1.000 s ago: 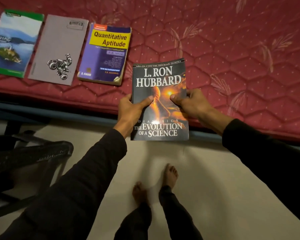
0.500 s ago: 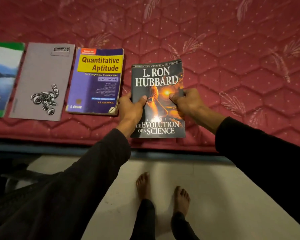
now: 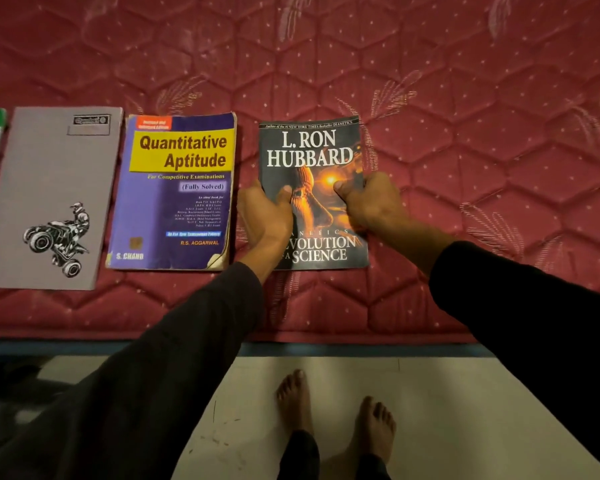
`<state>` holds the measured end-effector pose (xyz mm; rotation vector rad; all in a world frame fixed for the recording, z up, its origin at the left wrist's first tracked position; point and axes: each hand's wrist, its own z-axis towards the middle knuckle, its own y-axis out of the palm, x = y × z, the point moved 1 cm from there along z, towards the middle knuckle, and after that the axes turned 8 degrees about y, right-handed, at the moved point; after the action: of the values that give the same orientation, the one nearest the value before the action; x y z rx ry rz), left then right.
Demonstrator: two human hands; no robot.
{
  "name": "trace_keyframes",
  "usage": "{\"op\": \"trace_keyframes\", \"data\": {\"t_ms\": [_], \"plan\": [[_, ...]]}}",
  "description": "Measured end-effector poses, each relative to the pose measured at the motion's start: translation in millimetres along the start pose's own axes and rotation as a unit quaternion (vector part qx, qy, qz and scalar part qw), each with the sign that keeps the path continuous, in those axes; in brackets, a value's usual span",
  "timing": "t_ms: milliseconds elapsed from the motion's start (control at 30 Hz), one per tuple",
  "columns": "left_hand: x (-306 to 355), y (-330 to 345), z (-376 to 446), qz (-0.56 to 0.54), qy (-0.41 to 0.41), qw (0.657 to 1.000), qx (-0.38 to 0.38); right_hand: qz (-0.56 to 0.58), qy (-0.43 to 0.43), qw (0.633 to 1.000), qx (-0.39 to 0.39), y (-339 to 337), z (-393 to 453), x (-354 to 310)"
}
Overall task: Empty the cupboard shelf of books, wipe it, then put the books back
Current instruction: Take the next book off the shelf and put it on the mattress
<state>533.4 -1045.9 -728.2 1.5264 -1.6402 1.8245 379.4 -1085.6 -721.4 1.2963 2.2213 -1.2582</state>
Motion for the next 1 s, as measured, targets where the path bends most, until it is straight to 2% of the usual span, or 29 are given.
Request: {"op": "trace_keyframes", "data": {"t_ms": [167,567,767,933,1000], "plan": [[1,6,1,0.034,0.025,0.999,0.005,-0.022,0.009,1.0,0.021,0,-4,-5],[1,2,-6,0.135,0.056,0.987,-0.07,-0.107,-0.017,0.994,0.025,-5,-24,-6],[-1,2,-18,0.144,0.067,0.984,-0.085,-0.112,-0.021,0.993,0.02,-1,-27,0],[-2,-3,-29,0.157,0.097,0.978,-0.099,-0.148,-0.054,0.987,0.033,0,-36,6],[-2,-5,-34,0.175,0.12,0.971,-0.112,-0.198,-0.087,0.974,0.06,-2,-41,9]]}}
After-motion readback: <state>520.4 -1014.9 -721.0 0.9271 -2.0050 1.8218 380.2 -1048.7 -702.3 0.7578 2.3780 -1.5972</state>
